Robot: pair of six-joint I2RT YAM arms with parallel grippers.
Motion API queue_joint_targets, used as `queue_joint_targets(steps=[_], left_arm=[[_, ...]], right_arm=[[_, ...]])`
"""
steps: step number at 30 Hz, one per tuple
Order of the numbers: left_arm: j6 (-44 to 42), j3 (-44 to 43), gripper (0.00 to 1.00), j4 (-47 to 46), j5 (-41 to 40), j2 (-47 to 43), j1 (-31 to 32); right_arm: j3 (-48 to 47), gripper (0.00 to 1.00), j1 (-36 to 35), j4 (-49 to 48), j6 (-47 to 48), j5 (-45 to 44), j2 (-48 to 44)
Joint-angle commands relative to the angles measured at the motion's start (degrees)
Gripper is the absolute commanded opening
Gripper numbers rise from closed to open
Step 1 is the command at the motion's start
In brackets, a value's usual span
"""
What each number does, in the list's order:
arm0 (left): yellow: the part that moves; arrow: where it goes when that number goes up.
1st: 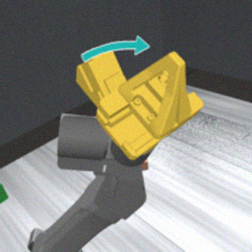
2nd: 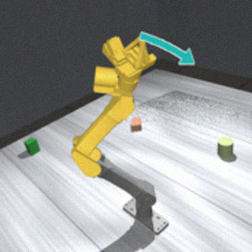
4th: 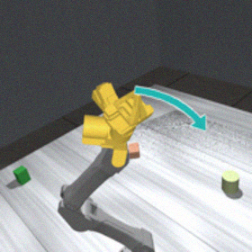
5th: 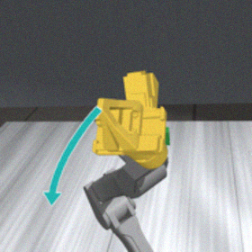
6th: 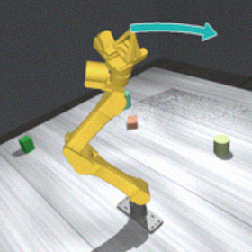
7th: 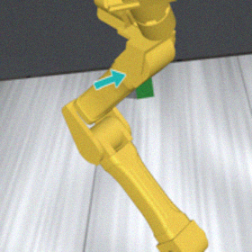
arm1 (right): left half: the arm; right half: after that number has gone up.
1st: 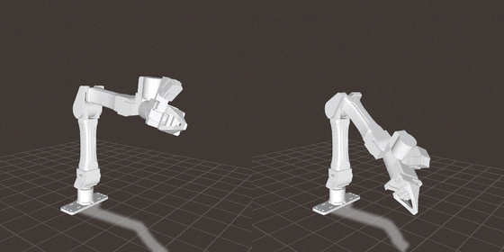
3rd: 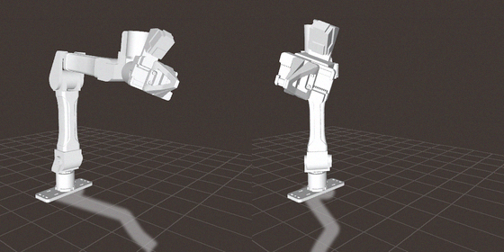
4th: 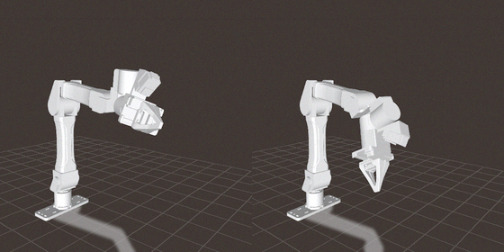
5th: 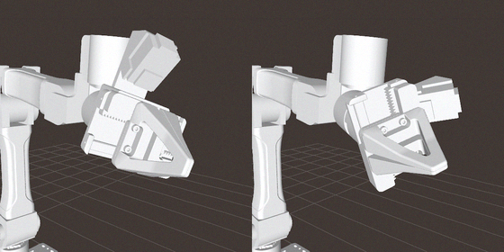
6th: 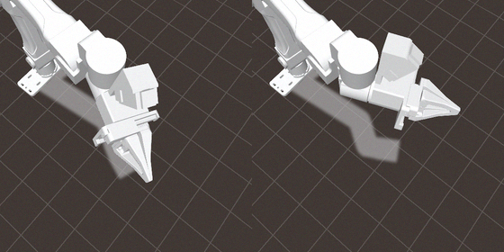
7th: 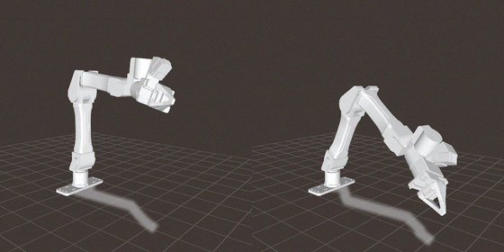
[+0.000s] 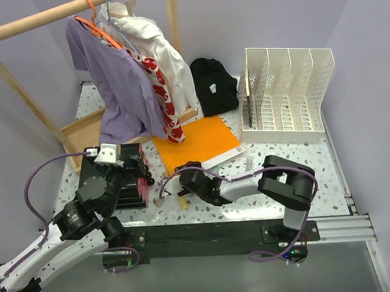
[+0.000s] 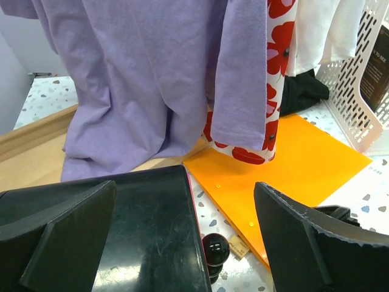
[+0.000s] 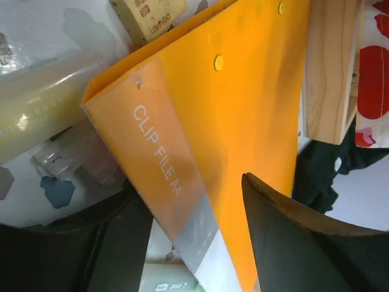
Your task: Organize the desk
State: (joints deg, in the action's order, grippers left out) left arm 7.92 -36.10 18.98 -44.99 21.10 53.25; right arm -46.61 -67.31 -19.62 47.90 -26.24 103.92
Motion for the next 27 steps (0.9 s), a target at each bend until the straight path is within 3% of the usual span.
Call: queue_joint_targets(steps=[1,6,10,18,23,27], left_arm=[[0.5,0.0,1.00,-0.5,-0.4,0.5,-0.3],[0.6,0.0,1.00,-0.4,-0.6,0.2,-0.3],[0.6,0.1,1.00,-0.4,-0.4,0.5,-0.3],[0.5,0.0,1.00,-0.5,-0.3,1.2,-0.7],[0.5,0.0,1.00,-0.5,-0.1,1.6,-1.0],[0.5,-0.1,1.00,-0.6,-0.1,1.9,-1.0]], right_arm=[[2.4,0.44,-0.2,-1.9,-0.4,0.0,3.0],[2.5,0.11,-0.3,0.8,-3.2,2.1,1.5],[1.6,0.02,-0.2,6.1,-5.3,5.6,-4.4],[-6.8,0.00,1.0,29.8,-7.7,19.1,-18.4],[-15.7,0.00,5.0,47.0,-6.1,29.0,-21.6],[-22.8,0.00,9.2,55.1,-4.1,36.2,-24.0]])
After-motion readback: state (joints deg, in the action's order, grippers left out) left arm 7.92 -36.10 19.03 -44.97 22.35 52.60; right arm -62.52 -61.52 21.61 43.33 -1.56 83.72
